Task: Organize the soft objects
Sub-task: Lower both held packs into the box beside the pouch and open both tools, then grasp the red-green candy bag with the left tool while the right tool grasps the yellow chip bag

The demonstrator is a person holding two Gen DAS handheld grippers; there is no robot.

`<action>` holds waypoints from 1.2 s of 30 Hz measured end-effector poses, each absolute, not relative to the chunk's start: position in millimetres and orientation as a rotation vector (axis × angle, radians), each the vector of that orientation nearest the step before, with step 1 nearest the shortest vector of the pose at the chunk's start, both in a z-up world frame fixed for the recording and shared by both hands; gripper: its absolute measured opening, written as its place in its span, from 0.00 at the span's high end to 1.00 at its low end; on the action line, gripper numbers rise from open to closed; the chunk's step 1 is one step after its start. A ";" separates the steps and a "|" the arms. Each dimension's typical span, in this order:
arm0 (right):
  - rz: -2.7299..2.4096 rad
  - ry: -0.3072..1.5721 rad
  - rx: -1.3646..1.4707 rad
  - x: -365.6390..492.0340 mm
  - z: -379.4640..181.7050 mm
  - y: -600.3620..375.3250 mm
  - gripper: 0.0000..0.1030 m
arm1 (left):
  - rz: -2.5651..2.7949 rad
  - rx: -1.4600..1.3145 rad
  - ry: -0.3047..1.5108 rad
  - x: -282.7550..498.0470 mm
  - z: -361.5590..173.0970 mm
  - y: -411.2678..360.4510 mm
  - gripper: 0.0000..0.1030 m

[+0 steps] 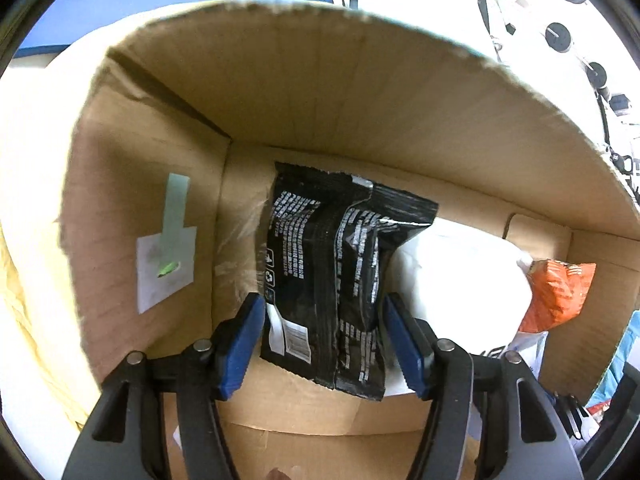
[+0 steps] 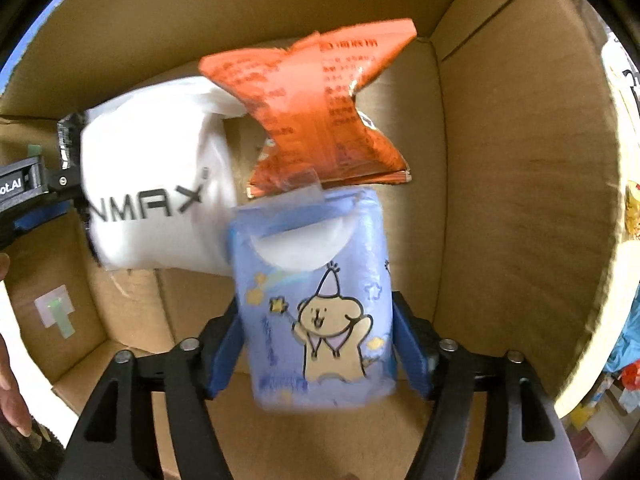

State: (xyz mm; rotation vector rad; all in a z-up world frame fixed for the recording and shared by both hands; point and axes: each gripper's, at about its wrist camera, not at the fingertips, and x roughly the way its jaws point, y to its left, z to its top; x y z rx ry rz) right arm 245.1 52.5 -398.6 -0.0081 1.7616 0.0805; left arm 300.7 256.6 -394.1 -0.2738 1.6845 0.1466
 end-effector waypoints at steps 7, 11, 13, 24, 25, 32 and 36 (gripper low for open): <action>0.100 1.720 0.022 245.9 -368.5 63.6 0.18 | 0.149 -0.273 1.623 299.0 -367.6 253.0 0.19; 0.110 1.682 0.026 242.6 -349.8 58.9 0.05 | 0.144 -0.262 1.583 291.5 -352.1 248.9 0.06; 0.110 1.649 0.025 238.4 -339.1 51.4 0.00 | 0.141 -0.259 1.558 284.4 -342.0 246.1 0.03; 0.136 1.496 -0.043 203.5 -277.3 44.1 0.00 | 0.099 -0.227 1.413 217.5 -294.1 228.2 0.02; 0.140 1.484 -0.046 205.1 -279.9 37.7 0.00 | 0.094 -0.223 1.401 215.4 -288.7 225.6 0.02; 0.168 1.393 -0.034 172.0 -237.0 28.1 0.00 | 0.090 -0.147 1.291 174.5 -242.1 207.9 0.02; 0.186 1.338 -0.027 153.3 -207.3 20.3 0.00 | 0.079 -0.119 1.247 154.9 -212.6 201.9 0.02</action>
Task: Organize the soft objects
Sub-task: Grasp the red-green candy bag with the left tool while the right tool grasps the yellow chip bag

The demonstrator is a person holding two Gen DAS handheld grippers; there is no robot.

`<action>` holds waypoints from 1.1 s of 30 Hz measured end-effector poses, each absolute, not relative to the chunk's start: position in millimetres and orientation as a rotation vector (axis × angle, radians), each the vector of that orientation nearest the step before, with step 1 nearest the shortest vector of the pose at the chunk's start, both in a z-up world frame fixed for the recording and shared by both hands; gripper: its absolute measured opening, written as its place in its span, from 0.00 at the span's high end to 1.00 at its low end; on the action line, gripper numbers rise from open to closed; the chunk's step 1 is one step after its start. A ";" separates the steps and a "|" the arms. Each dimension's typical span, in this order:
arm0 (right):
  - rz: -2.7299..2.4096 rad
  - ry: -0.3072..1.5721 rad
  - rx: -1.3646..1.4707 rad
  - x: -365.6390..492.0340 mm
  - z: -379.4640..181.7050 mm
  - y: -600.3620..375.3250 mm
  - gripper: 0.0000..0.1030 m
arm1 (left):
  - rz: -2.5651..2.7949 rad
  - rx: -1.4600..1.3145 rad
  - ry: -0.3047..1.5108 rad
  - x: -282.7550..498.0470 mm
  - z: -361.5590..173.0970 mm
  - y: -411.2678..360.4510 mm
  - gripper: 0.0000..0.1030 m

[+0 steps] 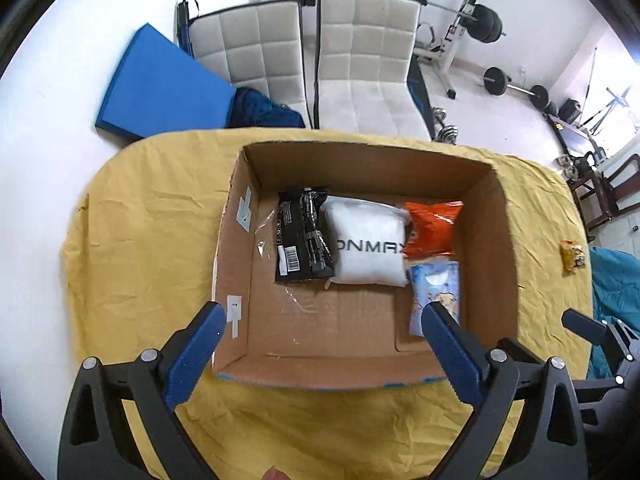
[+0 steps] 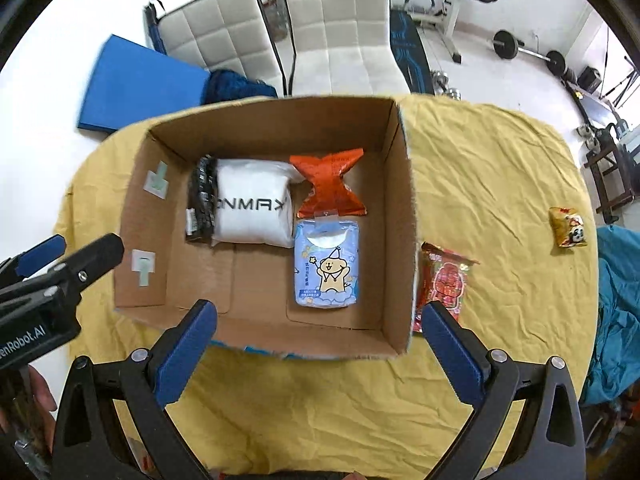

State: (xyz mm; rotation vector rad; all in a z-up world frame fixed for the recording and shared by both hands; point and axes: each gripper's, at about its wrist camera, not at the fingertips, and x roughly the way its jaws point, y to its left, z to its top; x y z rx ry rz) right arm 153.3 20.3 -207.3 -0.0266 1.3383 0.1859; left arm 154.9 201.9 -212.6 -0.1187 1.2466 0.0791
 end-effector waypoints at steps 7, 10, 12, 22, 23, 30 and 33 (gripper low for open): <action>0.226 1.280 -0.013 133.6 -168.1 13.2 0.00 | 0.055 -0.119 1.202 130.2 -175.8 193.1 0.02; 0.244 1.268 0.009 129.3 -159.3 8.6 0.00 | 0.050 -0.132 1.186 124.5 -164.5 188.8 0.02; 0.245 1.256 0.013 127.8 -154.3 2.9 0.00 | 0.055 -0.134 1.170 122.0 -157.1 184.7 0.02; 0.125 1.255 0.123 133.5 -147.3 -102.0 0.00 | -0.035 -0.072 1.168 141.8 -143.8 105.5 0.02; 0.088 1.257 0.138 134.7 -149.6 -122.6 0.00 | -0.055 -0.062 1.174 147.2 -145.7 92.6 0.02; -0.154 1.307 0.231 147.6 -189.5 -266.4 0.00 | -0.206 0.046 1.325 203.1 -193.8 -24.3 0.02; -0.212 1.324 0.275 152.6 -206.7 -316.4 0.00 | -0.270 0.108 1.436 228.9 -230.1 -75.4 0.02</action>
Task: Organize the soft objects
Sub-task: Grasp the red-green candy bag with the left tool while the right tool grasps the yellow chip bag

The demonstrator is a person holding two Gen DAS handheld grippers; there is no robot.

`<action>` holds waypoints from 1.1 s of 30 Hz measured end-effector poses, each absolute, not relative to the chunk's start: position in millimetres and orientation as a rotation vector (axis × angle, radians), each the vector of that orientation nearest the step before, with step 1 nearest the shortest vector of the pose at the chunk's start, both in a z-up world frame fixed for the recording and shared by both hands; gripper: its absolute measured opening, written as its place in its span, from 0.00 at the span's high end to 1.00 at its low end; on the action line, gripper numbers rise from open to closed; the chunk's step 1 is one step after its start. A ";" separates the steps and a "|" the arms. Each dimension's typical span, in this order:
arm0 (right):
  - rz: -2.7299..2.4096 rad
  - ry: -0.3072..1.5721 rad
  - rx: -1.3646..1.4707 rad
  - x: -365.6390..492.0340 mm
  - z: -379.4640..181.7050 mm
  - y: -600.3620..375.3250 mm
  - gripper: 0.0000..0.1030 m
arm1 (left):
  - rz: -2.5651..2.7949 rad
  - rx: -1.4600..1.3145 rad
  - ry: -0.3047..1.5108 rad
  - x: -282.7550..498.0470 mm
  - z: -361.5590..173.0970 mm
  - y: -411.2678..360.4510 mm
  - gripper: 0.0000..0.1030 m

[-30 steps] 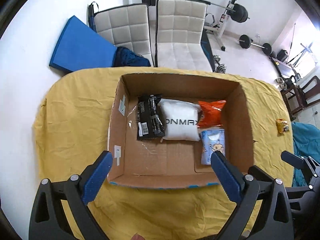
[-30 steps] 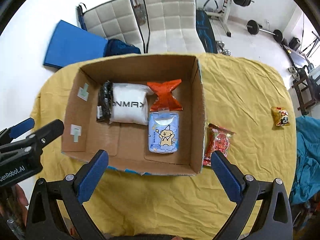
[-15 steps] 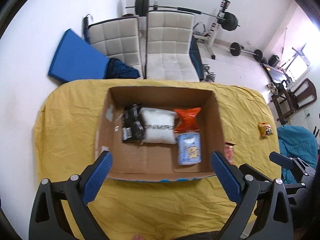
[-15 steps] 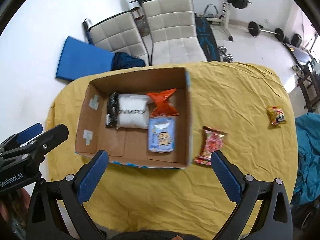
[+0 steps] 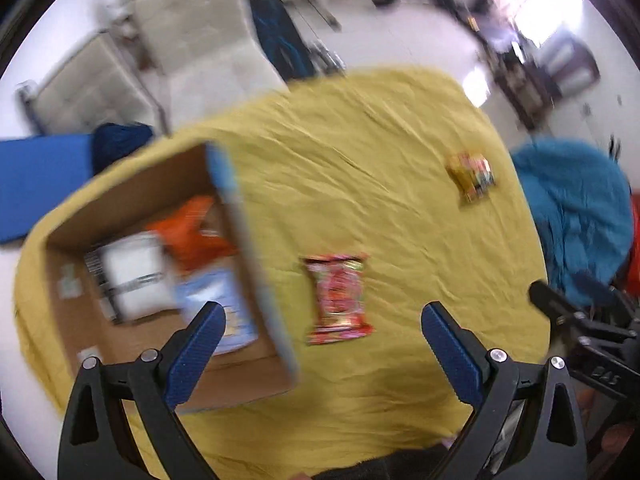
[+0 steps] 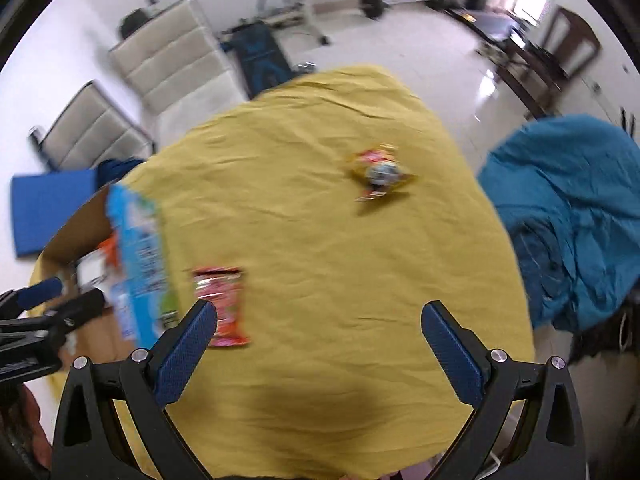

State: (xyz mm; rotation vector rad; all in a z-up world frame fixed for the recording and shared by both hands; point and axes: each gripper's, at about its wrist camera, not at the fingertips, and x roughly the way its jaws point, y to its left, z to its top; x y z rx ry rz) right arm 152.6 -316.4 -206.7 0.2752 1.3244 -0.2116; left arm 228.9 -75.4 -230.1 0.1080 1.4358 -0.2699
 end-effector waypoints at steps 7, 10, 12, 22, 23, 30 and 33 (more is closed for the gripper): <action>-0.279 1.354 0.288 163.7 -241.2 -392.3 0.00 | -0.284 0.297 1.650 276.9 -328.1 -154.8 0.02; -0.272 1.376 0.277 172.7 -257.0 -410.3 0.00 | -0.245 0.298 1.782 279.0 -374.4 -153.2 0.03; -0.263 1.400 0.269 179.0 -268.7 -418.6 0.00 | -0.202 0.299 1.852 279.9 -400.1 -149.8 0.03; -0.162 1.460 0.247 228.6 -311.9 -434.6 0.00 | -0.127 0.274 2.011 266.9 -463.1 -138.9 0.31; -0.153 1.460 0.258 236.8 -313.8 -437.0 0.00 | -0.130 0.242 2.007 267.2 -462.5 -138.4 0.38; -0.075 1.516 0.285 305.5 -347.8 -444.2 0.00 | -0.126 0.048 1.808 279.6 -429.7 -145.5 0.48; -0.056 1.600 0.253 328.3 -374.8 -435.6 0.06 | -0.163 -0.055 1.790 291.5 -425.5 -153.2 0.48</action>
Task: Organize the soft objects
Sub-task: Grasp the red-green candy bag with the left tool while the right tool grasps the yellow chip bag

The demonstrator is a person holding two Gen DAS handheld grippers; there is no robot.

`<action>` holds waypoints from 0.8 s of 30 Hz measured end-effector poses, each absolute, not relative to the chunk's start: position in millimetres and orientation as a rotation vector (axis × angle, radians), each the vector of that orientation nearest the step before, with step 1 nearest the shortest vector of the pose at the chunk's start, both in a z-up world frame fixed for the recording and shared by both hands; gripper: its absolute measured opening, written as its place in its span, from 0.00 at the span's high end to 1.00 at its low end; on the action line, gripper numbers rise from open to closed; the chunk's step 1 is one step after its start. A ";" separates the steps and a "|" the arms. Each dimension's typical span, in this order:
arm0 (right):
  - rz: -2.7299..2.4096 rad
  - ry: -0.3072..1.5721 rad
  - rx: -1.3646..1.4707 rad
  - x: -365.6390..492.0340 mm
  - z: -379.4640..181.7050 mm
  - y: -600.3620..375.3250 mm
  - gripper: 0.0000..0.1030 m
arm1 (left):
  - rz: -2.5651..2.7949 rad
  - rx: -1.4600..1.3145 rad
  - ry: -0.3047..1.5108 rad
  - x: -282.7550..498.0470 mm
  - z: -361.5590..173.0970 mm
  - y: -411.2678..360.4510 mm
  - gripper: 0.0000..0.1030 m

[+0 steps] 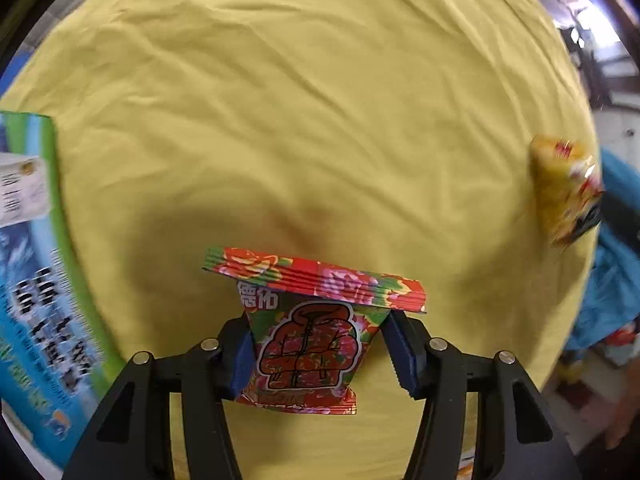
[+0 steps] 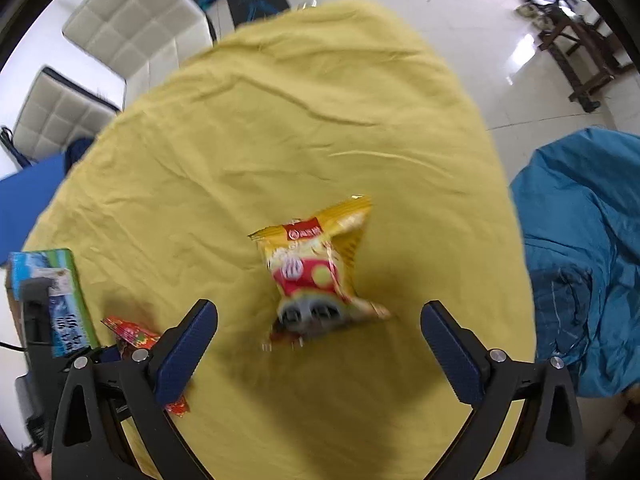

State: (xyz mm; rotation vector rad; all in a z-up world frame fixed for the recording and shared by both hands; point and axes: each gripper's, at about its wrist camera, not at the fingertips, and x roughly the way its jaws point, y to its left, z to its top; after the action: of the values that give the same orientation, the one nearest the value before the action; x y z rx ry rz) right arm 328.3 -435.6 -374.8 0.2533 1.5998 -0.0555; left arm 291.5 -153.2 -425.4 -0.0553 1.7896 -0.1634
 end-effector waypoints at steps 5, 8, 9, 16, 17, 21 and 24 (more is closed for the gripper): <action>-0.066 1.674 0.269 336.9 -403.3 -431.3 0.36 | -0.162 -0.115 1.805 298.8 -431.7 -152.3 0.46; -0.065 1.668 0.311 332.2 -406.5 -434.1 0.37 | -0.178 -0.110 1.806 289.8 -429.9 -145.5 0.46; -0.065 1.665 0.312 330.5 -406.4 -433.9 0.37 | -0.180 -0.103 1.827 285.1 -430.2 -141.3 0.46; -0.069 1.664 0.289 324.0 -414.4 -427.5 0.38 | -0.190 -0.064 1.790 266.8 -428.4 -130.1 0.54; -0.071 1.653 0.272 322.9 -412.8 -425.5 0.40 | -0.190 -0.056 1.775 265.5 -424.8 -132.5 0.56; -0.061 1.642 0.240 313.6 -406.0 -410.7 0.68 | -0.182 0.032 1.697 255.1 -409.8 -156.4 0.58; -0.070 1.614 0.206 308.2 -397.5 -401.5 0.68 | -0.186 0.069 1.640 243.8 -394.7 -168.0 0.58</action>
State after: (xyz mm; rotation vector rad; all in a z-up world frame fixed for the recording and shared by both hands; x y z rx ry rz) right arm 308.2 -401.5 -397.5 0.2064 1.6138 -0.0702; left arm 243.8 -168.0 -394.7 0.0688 1.6396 -0.1860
